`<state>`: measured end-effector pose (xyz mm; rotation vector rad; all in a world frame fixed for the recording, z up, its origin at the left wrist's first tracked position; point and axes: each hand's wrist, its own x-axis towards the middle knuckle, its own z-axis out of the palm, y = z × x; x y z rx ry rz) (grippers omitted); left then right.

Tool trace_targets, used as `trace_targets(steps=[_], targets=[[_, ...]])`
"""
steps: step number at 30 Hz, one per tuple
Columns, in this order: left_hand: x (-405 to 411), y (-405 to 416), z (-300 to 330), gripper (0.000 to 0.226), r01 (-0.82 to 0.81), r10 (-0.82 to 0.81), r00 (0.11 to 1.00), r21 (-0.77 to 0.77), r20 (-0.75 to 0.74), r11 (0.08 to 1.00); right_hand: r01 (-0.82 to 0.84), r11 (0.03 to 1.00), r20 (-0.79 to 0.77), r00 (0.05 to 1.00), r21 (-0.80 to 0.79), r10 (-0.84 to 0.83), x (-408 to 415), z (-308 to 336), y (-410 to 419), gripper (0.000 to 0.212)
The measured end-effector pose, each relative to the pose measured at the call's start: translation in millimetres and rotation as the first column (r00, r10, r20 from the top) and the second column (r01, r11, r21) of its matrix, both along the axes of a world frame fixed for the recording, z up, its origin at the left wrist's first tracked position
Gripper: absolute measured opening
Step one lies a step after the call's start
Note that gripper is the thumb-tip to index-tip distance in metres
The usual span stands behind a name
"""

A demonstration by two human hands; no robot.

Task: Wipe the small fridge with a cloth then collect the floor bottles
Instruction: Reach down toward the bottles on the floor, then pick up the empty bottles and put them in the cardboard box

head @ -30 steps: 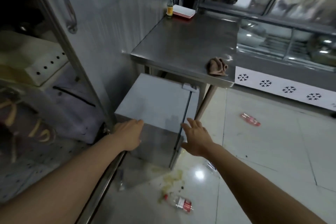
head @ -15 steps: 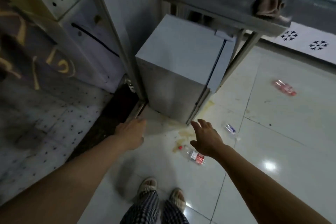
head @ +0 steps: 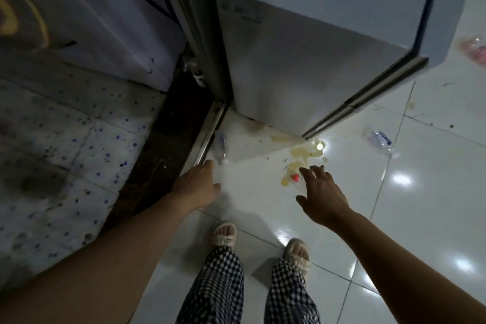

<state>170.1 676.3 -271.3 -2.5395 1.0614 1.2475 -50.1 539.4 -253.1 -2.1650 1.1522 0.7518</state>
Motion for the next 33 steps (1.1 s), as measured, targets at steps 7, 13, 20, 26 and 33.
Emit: trace_targets(steps=[7,13,20,26,33], targets=[[36,-25,-143,0.052,-0.070,0.070,0.997,-0.043,0.006,0.997,0.052,0.999,0.043,0.998,-0.001,-0.052,36,-125,14,0.069],[44,-30,-282,0.056,-0.090,0.093,0.990,-0.038,0.101,0.995,0.018,1.000,0.061,0.998,-0.005,-0.018,45,-262,19,0.072],[51,-49,-411,0.065,-0.156,0.182,0.952,-0.120,0.248,0.980,0.043,0.999,0.094,0.995,-0.029,-0.041,41,-384,19,0.073],[52,-70,-476,0.085,-0.277,0.333,0.905,-0.227,0.264,0.934,0.084,0.996,0.150,0.986,-0.033,-0.078,28,-437,19,0.069],[40,-84,-486,0.087,-0.328,0.375,0.884,-0.204,0.278,0.923,0.162,0.984,0.187,0.972,-0.074,-0.146,-4,-451,17,0.069]])
